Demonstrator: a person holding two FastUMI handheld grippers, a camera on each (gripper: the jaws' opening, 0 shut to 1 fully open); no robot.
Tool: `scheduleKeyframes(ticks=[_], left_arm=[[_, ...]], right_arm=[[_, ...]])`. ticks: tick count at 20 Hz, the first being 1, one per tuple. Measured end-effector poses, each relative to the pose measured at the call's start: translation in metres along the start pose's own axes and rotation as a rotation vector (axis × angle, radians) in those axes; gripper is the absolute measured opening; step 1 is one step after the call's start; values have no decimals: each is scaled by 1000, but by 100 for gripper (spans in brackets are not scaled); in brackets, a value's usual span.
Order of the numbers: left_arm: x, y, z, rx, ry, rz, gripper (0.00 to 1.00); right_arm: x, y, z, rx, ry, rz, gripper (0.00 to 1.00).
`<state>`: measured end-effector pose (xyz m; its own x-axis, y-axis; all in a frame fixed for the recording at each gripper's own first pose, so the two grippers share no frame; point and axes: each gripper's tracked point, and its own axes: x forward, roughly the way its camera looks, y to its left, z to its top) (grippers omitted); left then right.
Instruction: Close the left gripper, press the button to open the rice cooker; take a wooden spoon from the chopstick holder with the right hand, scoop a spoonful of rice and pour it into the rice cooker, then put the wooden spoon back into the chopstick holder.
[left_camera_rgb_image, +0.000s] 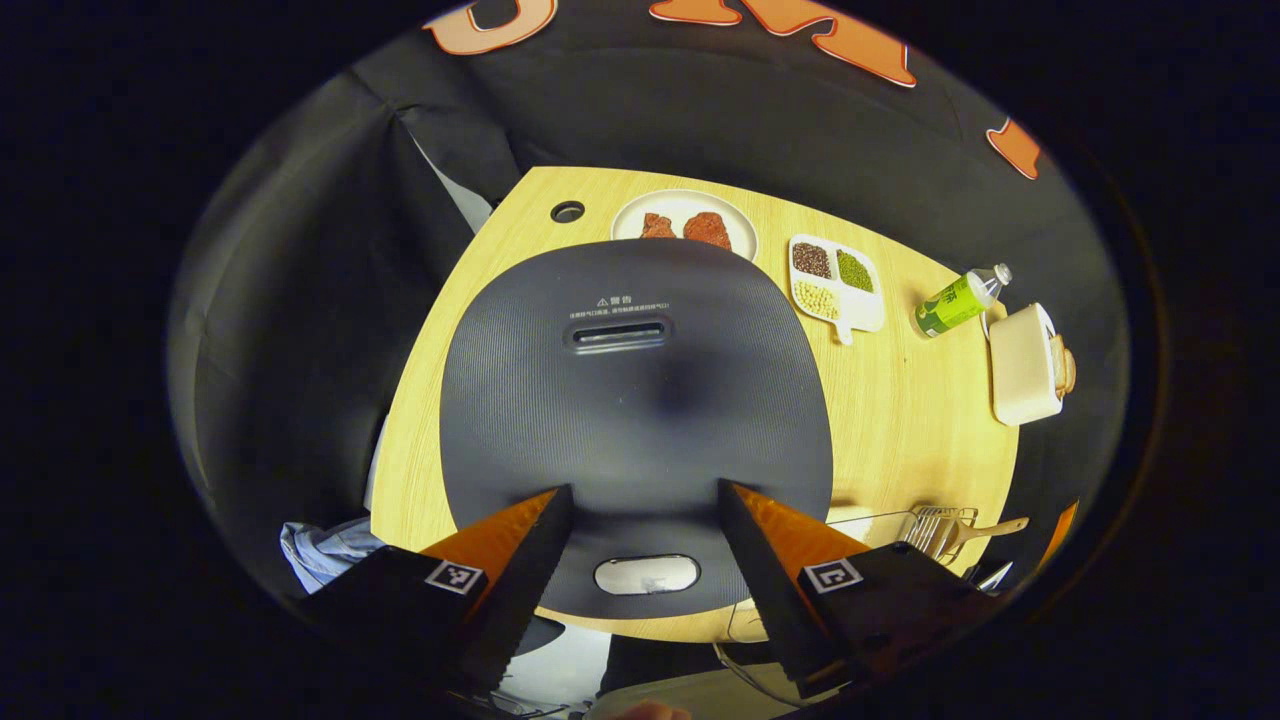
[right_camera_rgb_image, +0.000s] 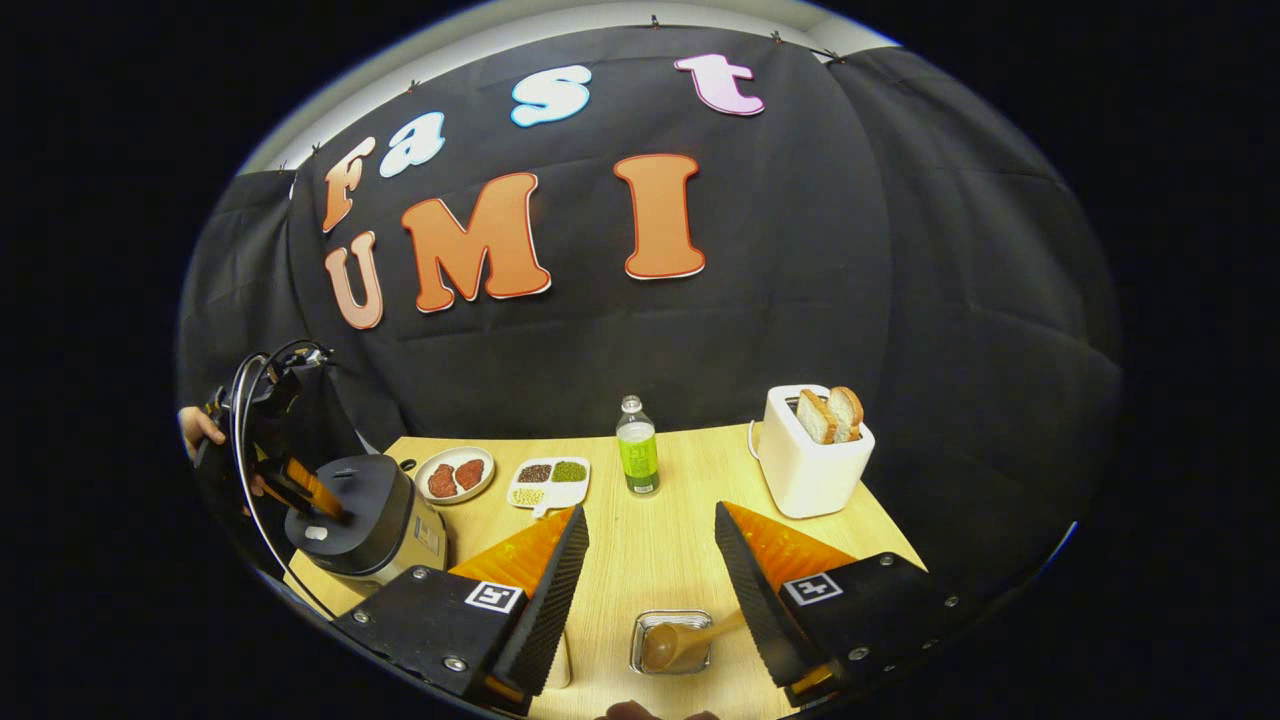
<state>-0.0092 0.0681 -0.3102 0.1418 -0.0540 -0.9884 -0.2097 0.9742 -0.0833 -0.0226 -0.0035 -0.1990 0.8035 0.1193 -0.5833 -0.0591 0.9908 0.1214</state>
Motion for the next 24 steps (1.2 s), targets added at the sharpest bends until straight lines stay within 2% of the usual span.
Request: scheduleKeyframes(ticks=[5, 9, 13, 16, 18, 20, 22, 24], left_arm=[[-3, 0, -2, 42, -101, -10, 99], [-5, -4, 2, 134, -345, -42, 99], [-8, 0, 3, 108, -494, -22, 99], [-9, 0, 5, 82, -566, -13, 99], [-12, 3, 3, 41, -588, -3, 99], [-28, 4, 14, 48, -674, 7, 98], [-63, 3, 32, 81, -800, 24, 100], [-111, -6, 46, 97, -945, 12, 97]], right_arm=[[1, 14, 12, -15, -34, 34, 80], [2, 24, 21, -40, -68, 51, 80], [1, 36, 33, -55, -111, 74, 80], [-4, 50, 52, -61, -186, 109, 80], [-7, 53, 66, -81, -235, 105, 80], [-11, 56, 77, -99, -282, 96, 80], [-17, 59, 85, -118, -311, 93, 80], [-20, 62, 94, -129, -336, 92, 80]])
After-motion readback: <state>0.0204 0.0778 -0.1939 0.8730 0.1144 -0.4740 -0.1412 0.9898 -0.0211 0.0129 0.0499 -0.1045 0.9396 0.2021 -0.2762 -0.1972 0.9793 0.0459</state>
